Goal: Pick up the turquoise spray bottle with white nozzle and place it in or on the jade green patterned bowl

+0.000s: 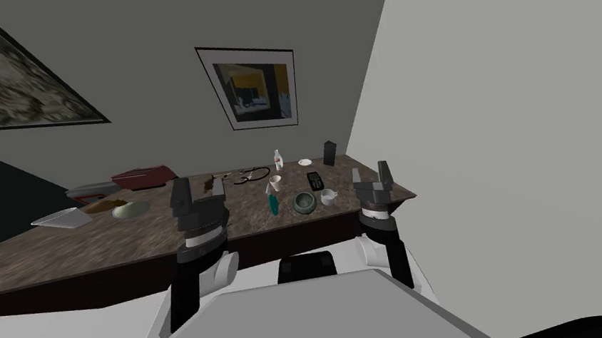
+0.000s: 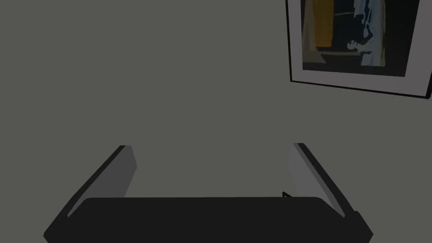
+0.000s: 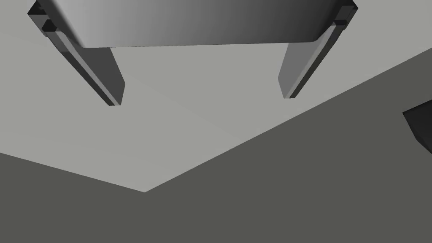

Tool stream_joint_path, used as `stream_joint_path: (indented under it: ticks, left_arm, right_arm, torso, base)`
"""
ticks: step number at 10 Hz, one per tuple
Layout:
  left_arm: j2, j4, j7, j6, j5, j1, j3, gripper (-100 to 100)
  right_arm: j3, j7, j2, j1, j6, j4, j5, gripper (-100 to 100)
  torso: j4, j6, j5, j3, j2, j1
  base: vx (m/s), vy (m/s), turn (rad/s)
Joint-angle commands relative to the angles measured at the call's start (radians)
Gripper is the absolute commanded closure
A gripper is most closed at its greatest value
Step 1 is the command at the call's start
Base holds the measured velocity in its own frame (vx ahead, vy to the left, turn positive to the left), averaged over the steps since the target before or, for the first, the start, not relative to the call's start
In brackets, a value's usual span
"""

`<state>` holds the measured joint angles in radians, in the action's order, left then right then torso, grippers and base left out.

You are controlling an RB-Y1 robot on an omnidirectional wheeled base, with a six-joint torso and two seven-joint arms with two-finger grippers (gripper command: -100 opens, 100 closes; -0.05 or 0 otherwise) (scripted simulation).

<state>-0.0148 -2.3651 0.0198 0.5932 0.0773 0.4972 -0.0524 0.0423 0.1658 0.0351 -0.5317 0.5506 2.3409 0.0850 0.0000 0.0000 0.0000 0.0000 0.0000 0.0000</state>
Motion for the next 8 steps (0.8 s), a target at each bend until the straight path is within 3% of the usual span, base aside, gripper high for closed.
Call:
stream_joint_path:
  ticks: [1, 8]
  left_arm:
    - [-0.029, 0.007, -0.005, -0.007, 0.006, 0.001, 0.0, -100]
    - [-0.168, 0.097, -0.063, -0.099, 0.082, 0.015, 0.001, -100]
  right_arm:
    - [0.0, 0.0, 0.0, 0.0, 0.0, 0.0, 0.0, 0]
    - [0.0, 0.0, 0.0, 0.0, 0.0, 0.0, 0.0, 0]
  torso:
    - [0.0, 0.0, 0.0, 0.0, 0.0, 0.0]
    - [0.001, 0.0, -0.001, 0.003, 0.005, -0.004]
  base:
    - [-0.032, -0.009, -0.021]
    - [-0.075, -0.052, -0.066]
